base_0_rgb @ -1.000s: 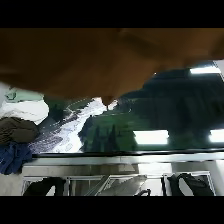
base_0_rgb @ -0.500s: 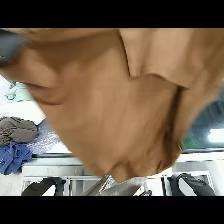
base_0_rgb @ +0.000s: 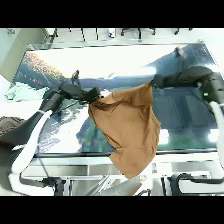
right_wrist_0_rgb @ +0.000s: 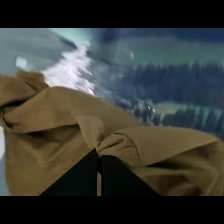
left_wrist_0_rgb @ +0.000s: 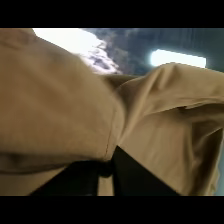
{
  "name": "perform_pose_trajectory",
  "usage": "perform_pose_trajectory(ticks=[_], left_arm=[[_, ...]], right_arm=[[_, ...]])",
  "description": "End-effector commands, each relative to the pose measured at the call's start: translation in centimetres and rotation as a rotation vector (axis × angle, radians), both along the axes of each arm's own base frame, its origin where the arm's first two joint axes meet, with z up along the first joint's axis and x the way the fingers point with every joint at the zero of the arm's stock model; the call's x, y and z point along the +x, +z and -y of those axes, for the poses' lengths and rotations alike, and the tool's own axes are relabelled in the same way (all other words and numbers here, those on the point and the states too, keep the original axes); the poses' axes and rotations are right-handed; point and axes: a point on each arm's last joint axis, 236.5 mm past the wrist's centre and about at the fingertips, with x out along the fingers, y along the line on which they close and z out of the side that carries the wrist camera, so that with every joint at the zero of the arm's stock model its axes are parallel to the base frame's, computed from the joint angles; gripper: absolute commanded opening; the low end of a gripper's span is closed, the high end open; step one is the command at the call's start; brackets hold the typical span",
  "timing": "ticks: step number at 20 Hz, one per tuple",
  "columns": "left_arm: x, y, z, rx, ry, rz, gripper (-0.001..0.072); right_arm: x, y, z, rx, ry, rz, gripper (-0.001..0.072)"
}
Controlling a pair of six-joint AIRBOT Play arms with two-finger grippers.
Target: Fold the shirts.
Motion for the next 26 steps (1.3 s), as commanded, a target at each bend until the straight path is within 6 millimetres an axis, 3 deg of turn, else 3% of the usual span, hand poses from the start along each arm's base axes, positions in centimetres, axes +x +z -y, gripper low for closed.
perform_pose_trajectory(ticks=[1, 2, 3, 5, 7, 10, 12, 14, 15, 16, 18, 21, 24, 25, 26], left_arm=[[2.9, -3.1, 1.5, -0.061, 0.013, -0.032, 0.0641], [4.0, -1.5, 1.4, -0.074, 0.012, -0.004, 0.0706], [5.1, 0.6, 1.0, -0.087, 0.004, 0.025, 0.0707], [6.1, 5.1, -1.1, -0.095, -0.042, 0.061, 0.0707], [5.4, 8.4, -5.1, -0.081, -0.077, 0.035, 0.0707], [1.5, 10.9, -10.9, -0.056, -0.140, -0.061, 0.0707], [-2.2, 9.5, -13.5, -0.022, -0.145, -0.163, 0.0707], [-5.6, 5.7, -14.7, 0.033, -0.114, -0.238, 0.0706], [-6.9, 3.7, -14.1, 0.025, -0.101, -0.250, 0.0706], [-8.2, 1.3, -13.3, 0.019, -0.083, -0.257, 0.0706], [-10.0, -2.7, -10.9, -0.022, -0.057, -0.264, 0.0705], [-12.2, -7.2, -8.0, -0.056, -0.074, -0.339, 0.0705], [-12.1, -9.2, -5.7, -0.050, -0.129, -0.375, 0.0704], [-11.4, -9.1, -4.8, -0.047, -0.150, -0.362, 0.0674], [-10.7, -8.9, -3.9, -0.045, -0.170, -0.343, 0.0538]], right_arm=[[1.7, -5.6, 0.1, 0.026, -0.064, -0.079, 0.0018], [2.3, -4.8, 0.8, 0.024, -0.083, -0.053, 0.0019], [2.8, -3.7, 1.8, 0.027, -0.101, -0.037, 0.0036], [2.7, -1.2, 4.8, 0.058, -0.154, -0.058, 0.0378], [0.6, 0.6, 8.4, 0.087, -0.180, -0.111, 0.0400], [-4.1, 1.4, 13.0, 0.097, -0.227, -0.197, 0.0382], [-8.4, 0.1, 14.1, 0.103, -0.261, -0.269, 0.0383], [-14.0, -3.7, 14.0, 0.054, -0.295, -0.370, 0.0405], [-16.3, -5.6, 13.5, 0.042, -0.307, -0.417, 0.0496], [-18.6, -7.4, 12.5, 0.051, -0.316, -0.467, 0.0533], [-21.9, -10.4, 10.6, 0.070, -0.321, -0.543, 0.0532], [-25.6, -13.8, 8.8, 0.101, -0.330, -0.651, 0.0532], [-27.2, -15.8, 8.3, 0.100, -0.350, -0.684, 0.0524], [-27.3, -16.1, 8.2, 0.103, -0.357, -0.688, 0.0524], [-27.1, -16.2, 8.0, 0.118, -0.358, -0.681, 0.0523]])
